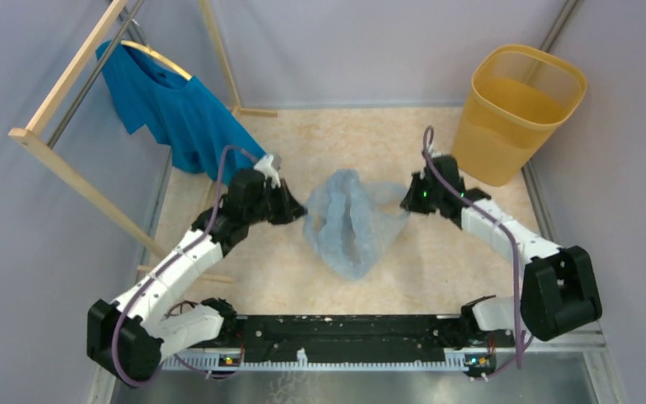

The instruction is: Put the trash bags into the trash bin

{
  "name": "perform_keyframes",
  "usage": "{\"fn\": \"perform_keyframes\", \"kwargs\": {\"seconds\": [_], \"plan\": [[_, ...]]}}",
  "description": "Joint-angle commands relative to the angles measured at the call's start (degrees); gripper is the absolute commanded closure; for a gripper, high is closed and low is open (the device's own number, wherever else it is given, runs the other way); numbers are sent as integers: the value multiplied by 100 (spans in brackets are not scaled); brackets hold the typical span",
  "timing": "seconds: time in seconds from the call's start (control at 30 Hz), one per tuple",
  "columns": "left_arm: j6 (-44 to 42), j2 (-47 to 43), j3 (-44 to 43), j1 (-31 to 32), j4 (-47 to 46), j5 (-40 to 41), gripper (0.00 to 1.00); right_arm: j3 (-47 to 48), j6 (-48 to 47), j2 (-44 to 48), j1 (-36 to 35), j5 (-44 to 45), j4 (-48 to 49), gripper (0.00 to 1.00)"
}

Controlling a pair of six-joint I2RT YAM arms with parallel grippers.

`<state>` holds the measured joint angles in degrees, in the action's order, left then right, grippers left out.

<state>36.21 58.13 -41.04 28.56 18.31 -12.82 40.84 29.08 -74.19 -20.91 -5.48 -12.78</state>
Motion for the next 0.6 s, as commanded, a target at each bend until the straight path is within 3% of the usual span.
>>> {"fn": "perform_keyframes", "kwargs": {"seconds": [0.0,0.1,0.17,0.27,0.37,0.47,0.57], "plan": [[-753,363,-2684,-19,-38,-383,100,2888,-565,172,262,-304,-1326,100],[-982,362,-4462,7,46,-1165,100,4153,-547,972,126,-1242,-1104,100],[-976,-263,-4367,12,-632,-1266,100,3903,-634,2036,-175,-1657,333,100],[-1004,-1097,-2986,14,-1378,-178,100,2620,-782,3104,-291,-1524,1593,100],[-814,-1061,-1723,5,-500,710,100,1158,-912,3414,-290,-826,1428,100],[-351,-742,-612,4,39,310,100,-358,-586,3136,-291,-1125,1331,100],[-101,-939,496,6,-442,-157,100,-1553,-56,2873,-301,-1606,1914,100]]}}
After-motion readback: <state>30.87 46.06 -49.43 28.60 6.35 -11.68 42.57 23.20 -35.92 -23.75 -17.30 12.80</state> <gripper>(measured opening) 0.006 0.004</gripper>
